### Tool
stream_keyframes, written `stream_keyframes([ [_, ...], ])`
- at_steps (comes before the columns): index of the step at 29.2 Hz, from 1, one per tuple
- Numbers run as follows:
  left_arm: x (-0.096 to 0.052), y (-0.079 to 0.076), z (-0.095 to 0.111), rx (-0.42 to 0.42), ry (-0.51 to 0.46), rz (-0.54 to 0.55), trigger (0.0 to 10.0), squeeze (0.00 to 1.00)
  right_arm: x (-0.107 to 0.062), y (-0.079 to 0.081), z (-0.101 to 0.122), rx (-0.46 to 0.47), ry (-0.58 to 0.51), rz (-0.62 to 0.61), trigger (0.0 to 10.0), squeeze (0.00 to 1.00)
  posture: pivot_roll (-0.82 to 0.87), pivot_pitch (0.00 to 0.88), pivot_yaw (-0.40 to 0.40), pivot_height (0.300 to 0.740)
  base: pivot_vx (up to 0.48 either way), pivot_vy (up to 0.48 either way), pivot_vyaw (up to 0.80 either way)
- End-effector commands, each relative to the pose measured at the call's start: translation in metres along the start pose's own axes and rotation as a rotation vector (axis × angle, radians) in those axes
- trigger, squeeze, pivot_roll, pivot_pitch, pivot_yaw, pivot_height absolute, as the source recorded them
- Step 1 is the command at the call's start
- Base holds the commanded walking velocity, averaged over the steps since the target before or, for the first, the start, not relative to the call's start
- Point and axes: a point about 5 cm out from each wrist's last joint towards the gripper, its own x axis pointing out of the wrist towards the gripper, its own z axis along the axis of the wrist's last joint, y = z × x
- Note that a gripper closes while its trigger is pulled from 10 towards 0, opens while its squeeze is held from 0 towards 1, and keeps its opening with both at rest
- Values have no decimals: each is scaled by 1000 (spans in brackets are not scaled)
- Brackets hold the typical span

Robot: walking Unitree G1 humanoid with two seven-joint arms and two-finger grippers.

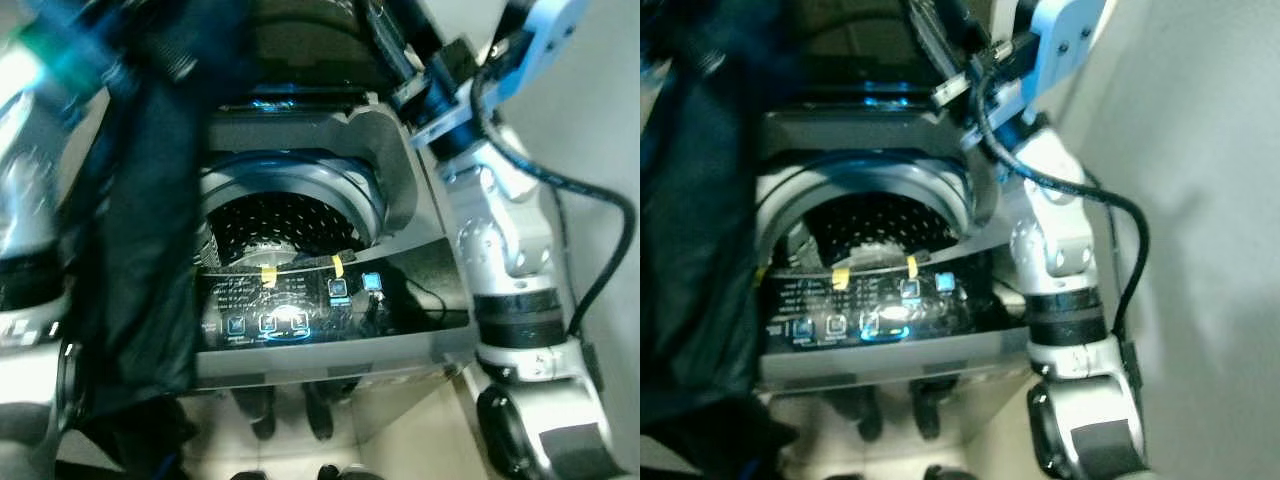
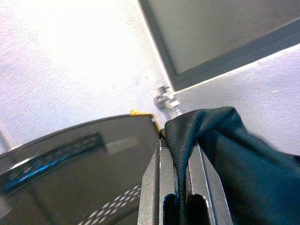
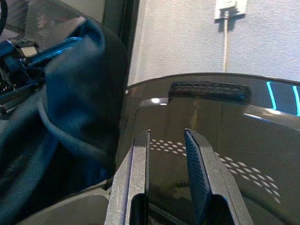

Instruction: Clothes washing

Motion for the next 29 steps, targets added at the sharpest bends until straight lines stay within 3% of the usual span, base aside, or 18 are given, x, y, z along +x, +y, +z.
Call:
stream_keyframes([
  [1, 9, 2, -4, 34, 12, -24, 10000, 0, -1, 5, 1, 51, -11, 33, 10000, 0, 149, 53, 27, 740, 0, 0, 0],
  [3, 52, 14, -10, 231, 54, 10, 10000, 0, -9, 16, 4, 186, -36, 102, 10000, 0, 124, 56, 42, 740, 0, 0, 0],
  [4, 52, 14, -10, 231, 54, 10, 10000, 0, -9, 16, 4, 186, -36, 102, 10000, 0, 124, 56, 42, 740, 0, 0, 0],
  [6, 84, 14, -9, 599, 154, 43, 10000, 0, -13, 21, 7, 218, -51, 121, 10000, 0, 95, 60, 66, 740, 0, 0, 0],
  [9, 97, 9, -7, 708, 164, 30, 10000, 0, -15, 21, 10, 217, -62, 110, 10000, 0, 86, 62, 75, 740, 0, 0, 0],
  [10, 99, 6, -10, 689, 178, 15, 10000, 0, -15, 21, 11, 222, -72, 102, 10000, 0, 81, 65, 79, 740, 0, 0, 0],
  [12, 92, -3, -42, 401, 273, -84, 10000, 0, -16, 19, 15, 220, -82, 82, 10000, 0, 72, 69, 85, 740, 0, 0, 0],
  [13, 92, -3, -42, 401, 273, -84, 10000, 0, -16, 19, 15, 220, -82, 82, 10000, 0, 72, 69, 85, 740, 0, 0, 0],
  [14, 87, -8, -54, 284, 295, -135, 10000, 0, -17, 18, 16, 219, -84, 76, 10000, 0, 74, 75, 83, 740, 0, 0, 0],
  [15, 87, -8, -54, 284, 295, -135, 10000, 0, -17, 18, 16, 219, -84, 76, 10000, 0, 74, 75, 83, 740, 0, 0, 0],
  [16, 75, -16, -73, 122, 330, -218, 10000, 0, -18, 17, 17, 215, -82, 63, 10000, 0, 78, 83, 79, 740, 0, 0, 0],
  [17, 75, -16, -73, 122, 330, -218, 10000, 0, -18, 17, 17, 215, -82, 63, 10000, 0, 78, 83, 79, 740, 0, 0, 0],
  [18, 60, -25, -94, 2, 372, -305, 10000, 0, -19, 16, 18, 215, -73, 55, 10000, 0, 80, 84, 82, 740, 0, 0, 0],
  [19, 60, -25, -94, 2, 372, -305, 10000, 0, -19, 16, 18, 215, -73, 55, 10000, 0, 80, 84, 82, 740, 0, 0, 0],
  [21, 25, -39, -133, -192, 463, -386, 10000, 0, -20, 16, 16, 200, -47, 47, 10000, 0, 79, 89, 86, 740, 0, 0, 0],
  [22, 25, -39, -133, -192, 463, -386, 10000, 0, -20, 16, 16, 200, -47, 47, 10000, 0, 79, 89, 86, 740, 0, 0, 0],
  [23, -1, -37, -153, -291, 510, -307, 10000, 0, -21, 18, 17, 206, -47, 42, 10000, 0, 84, 97, 86, 740, 0, 0, 0],
  [29, -23, -21, -158, -274, 495, -156, 10000, 0, -21, 19, 18, 213, -49, 37, 10000, 0, 97, 95, 69, 740, 0, 0, 0],
])
